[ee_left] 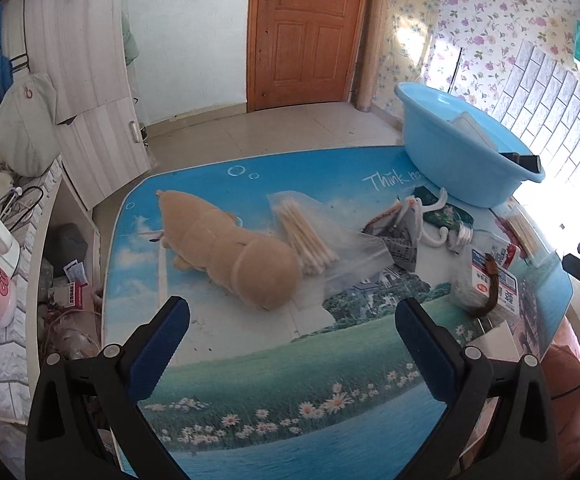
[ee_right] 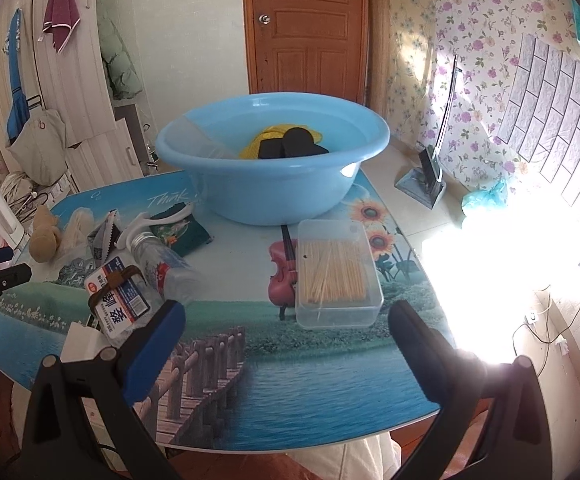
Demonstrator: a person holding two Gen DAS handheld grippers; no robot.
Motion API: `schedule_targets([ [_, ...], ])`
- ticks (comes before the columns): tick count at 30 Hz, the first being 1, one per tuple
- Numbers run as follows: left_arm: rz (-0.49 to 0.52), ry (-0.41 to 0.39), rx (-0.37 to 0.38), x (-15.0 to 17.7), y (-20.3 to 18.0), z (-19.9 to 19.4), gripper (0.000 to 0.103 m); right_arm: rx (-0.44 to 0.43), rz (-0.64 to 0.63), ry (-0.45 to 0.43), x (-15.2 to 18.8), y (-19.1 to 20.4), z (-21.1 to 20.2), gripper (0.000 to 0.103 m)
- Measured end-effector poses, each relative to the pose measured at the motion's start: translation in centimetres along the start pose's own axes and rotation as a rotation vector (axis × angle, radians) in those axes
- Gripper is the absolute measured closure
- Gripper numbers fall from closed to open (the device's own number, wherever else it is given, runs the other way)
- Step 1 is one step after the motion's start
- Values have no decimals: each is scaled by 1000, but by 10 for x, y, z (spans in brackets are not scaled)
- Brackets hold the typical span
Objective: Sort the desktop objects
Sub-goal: 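Move the left tool to the beige plush dog while the right tool approaches the toothpick box, then grasp the beige plush dog with the left tool while the right tool grasps the toothpick box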
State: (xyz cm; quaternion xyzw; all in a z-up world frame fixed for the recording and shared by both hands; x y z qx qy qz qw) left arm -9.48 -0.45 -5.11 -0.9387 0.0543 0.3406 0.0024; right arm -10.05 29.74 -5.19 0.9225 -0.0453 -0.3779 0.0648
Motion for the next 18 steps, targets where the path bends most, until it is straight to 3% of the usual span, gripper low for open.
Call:
schedule_targets([
  [4, -54, -15, -26, -8, 25, 3, 0, 16, 5, 4, -1, -3, 5, 1],
  [7, -85, 6, -6, -11, 36, 13, 0, 27, -1, 7, -2, -2, 8, 3],
  [18, -83, 73, 6, -17, 44, 51, 0, 80, 5, 20, -11, -8, 27, 3],
])
Point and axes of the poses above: each gripper's, at about its wrist camera, not at the fingertips, and z roughly the way its jaws point, y to its left, x to its underside, the point moved 6 cm from there along z, roughly the way its jaws point, and after that the axes turned 11 degrees about z, right-handed, at the moved point
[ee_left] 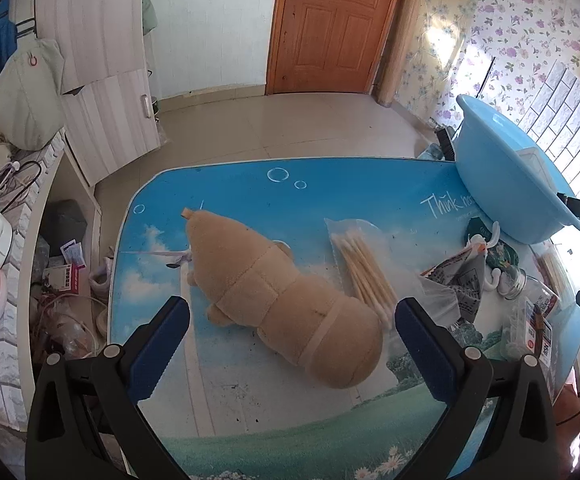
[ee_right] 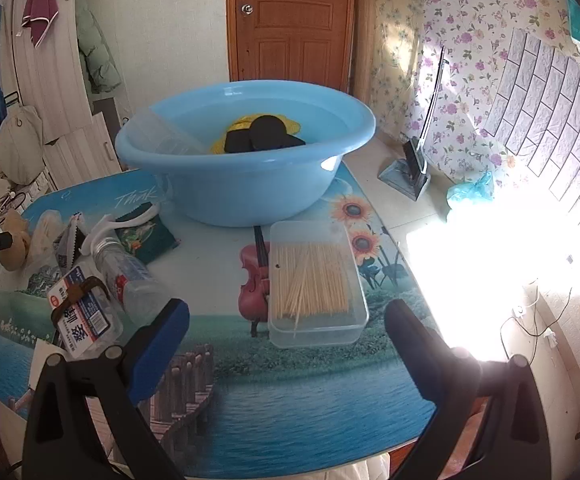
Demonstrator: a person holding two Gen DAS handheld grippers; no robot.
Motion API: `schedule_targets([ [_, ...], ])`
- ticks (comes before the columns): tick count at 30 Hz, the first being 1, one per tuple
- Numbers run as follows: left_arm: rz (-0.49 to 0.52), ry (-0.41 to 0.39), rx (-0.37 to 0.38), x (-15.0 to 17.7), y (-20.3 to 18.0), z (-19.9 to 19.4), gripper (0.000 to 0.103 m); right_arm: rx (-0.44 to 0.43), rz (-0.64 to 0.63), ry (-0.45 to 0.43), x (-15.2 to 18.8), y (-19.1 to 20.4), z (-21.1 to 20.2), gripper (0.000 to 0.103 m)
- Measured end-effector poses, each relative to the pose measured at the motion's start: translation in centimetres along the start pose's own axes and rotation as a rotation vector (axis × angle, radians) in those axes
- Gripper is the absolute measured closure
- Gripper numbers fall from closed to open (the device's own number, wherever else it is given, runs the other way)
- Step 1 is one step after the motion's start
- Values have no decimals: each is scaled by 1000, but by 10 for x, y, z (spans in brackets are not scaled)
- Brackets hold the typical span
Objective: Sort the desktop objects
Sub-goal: 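Grasp the beige plush dog with the left tool while the right tool grasps the toothpick box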
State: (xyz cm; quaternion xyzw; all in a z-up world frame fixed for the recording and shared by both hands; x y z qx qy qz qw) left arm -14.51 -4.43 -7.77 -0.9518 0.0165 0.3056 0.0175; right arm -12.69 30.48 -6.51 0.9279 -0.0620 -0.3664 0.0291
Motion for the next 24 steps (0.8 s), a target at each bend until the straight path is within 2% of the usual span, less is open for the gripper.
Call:
schedule_targets([
  [4, -1, 21, 20, 1, -2, 12, 0, 22, 19, -6, -7, -8, 10, 5],
  [6, -2, 21, 21, 2, -2, 14, 10, 32, 34, 4, -10, -13, 17, 16],
  [7, 0, 15, 10, 2, -1, 14, 15, 34, 39, 9, -10, -14, 20, 16],
  [10, -2, 14, 28, 3, 0, 13, 16, 31, 40, 25, -10, -14, 25, 20],
  [13, -1, 5, 44, 4, 0, 9, 17, 18, 30, 41, -8, -10, 29, 33],
  [14, -1, 3, 47, 5, 0, 7, 17, 24, 27, 50, -7, -10, 31, 44],
  [24, 39, -29, 95, 18, -20, -25, 17, -14, 29, 56, -1, -4, 22, 45],
])
Point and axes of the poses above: each gripper's, at about its wrist camera, not at the fingertips, and z roughly the way its jaws point, y to its left, x to its underside, the point moved 6 cm from there along z, roughly the way its jaws point, and after that the axes turned 11 degrees about z, right-handed, at the moved point
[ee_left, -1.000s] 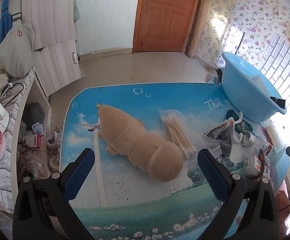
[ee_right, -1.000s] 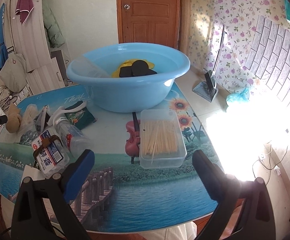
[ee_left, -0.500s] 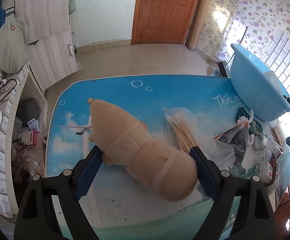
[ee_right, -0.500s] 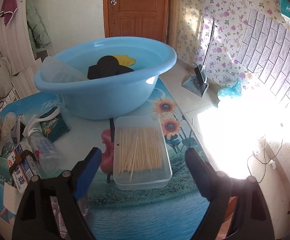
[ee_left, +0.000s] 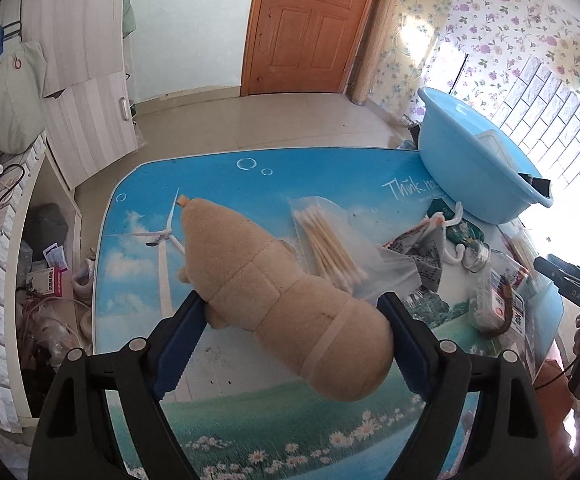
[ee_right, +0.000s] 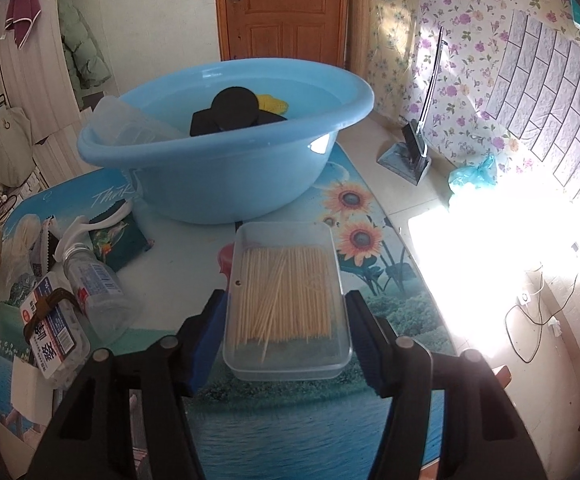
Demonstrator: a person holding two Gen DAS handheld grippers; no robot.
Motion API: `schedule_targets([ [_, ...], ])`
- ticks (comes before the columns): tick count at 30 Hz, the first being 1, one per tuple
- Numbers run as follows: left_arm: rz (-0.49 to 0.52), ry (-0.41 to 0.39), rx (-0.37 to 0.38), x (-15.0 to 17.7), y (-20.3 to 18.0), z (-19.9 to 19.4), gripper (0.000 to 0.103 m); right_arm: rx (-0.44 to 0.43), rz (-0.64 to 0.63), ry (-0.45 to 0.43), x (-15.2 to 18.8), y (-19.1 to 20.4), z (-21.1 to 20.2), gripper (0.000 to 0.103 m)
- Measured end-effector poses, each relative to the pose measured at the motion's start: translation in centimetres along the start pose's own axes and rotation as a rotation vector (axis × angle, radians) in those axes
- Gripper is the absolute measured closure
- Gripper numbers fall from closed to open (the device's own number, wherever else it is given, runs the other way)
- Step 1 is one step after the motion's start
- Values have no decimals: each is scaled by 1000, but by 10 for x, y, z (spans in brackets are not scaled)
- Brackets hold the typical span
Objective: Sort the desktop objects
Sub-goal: 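Grasp the beige plush dog with the left tool while the right tool grasps the toothpick box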
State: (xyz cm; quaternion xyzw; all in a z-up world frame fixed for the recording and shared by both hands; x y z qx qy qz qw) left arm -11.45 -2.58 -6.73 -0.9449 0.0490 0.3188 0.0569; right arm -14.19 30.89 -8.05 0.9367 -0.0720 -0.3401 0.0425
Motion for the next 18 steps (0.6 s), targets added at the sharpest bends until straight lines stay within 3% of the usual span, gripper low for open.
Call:
schedule_targets([
  [18, 98, -20, 117, 22, -82, -37, 17, -51, -17, -13, 13, 3, -22, 45],
])
Point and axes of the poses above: each gripper's, at about its wrist camera, not at the fingertips, and z roughly the way its jaws point, y to its left, x to its underside, the point moved 6 cm from there along z, roughly the way its jaws point, and after that the axes turned 11 degrees about z, right-handed, at the moved point
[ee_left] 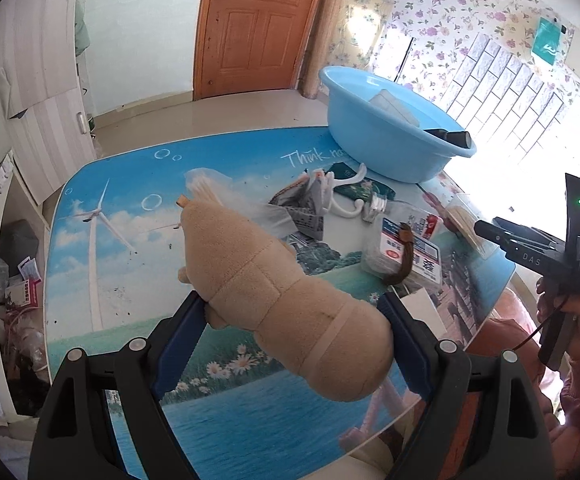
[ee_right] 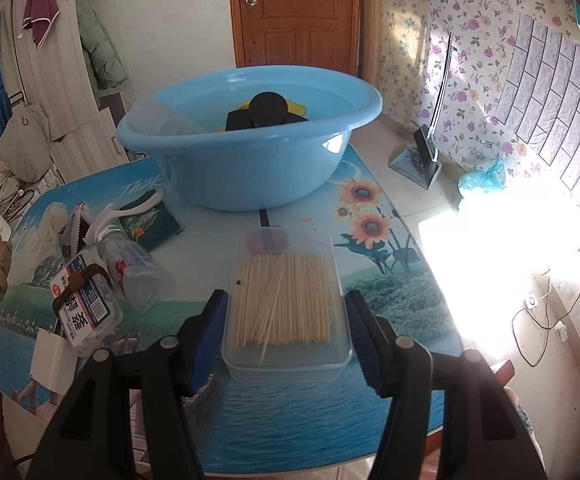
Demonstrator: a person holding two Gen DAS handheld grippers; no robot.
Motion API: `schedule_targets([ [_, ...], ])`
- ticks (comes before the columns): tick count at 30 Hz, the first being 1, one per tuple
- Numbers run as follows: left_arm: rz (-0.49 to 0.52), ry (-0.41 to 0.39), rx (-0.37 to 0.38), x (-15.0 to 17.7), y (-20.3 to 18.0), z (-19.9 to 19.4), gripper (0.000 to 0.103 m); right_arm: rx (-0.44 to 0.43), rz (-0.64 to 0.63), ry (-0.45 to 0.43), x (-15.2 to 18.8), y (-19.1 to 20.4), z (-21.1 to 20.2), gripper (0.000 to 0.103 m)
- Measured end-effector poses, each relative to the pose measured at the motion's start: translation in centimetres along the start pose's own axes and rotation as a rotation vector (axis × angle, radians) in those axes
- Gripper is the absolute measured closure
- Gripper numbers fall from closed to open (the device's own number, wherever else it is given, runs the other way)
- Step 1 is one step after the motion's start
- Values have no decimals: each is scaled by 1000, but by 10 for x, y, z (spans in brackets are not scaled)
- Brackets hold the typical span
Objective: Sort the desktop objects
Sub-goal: 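Lift the beige plush dog with the left tool while the right tool holds the toothpick box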
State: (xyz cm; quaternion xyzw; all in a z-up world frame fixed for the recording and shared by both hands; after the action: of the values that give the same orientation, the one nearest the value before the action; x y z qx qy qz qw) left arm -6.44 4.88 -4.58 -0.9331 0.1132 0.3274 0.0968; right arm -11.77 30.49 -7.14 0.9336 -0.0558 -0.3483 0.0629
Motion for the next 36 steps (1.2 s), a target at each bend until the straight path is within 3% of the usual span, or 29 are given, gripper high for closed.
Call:
schedule_targets([
  [4, 5, 8, 20, 6, -11, 1, 17, -12, -10, 4, 5, 0, -3, 45],
  [13, 17, 80, -17, 23, -16, 24, 16, -45, -24, 24, 17, 8, -5, 45],
  [28, 2, 116, -21, 37, -12, 30, 13, -31, -73, 20, 26, 15, -1, 44],
  [36, 77, 130, -74, 28, -21, 44, 13, -45, -92, 18, 30, 21, -2, 44],
])
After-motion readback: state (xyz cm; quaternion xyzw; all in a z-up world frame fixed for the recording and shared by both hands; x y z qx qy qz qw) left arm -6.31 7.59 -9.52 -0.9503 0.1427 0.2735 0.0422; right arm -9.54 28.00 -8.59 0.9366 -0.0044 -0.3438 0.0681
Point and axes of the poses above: each gripper's, at about its wrist camera, not at the fingertips, and z roughly the way its jaws point, y to its left, x to its underside, the point moved 6 cm from there along z, roughly the way its jaws point, and after that the axes turned 11 degrees about z, right-handed, at the moved point
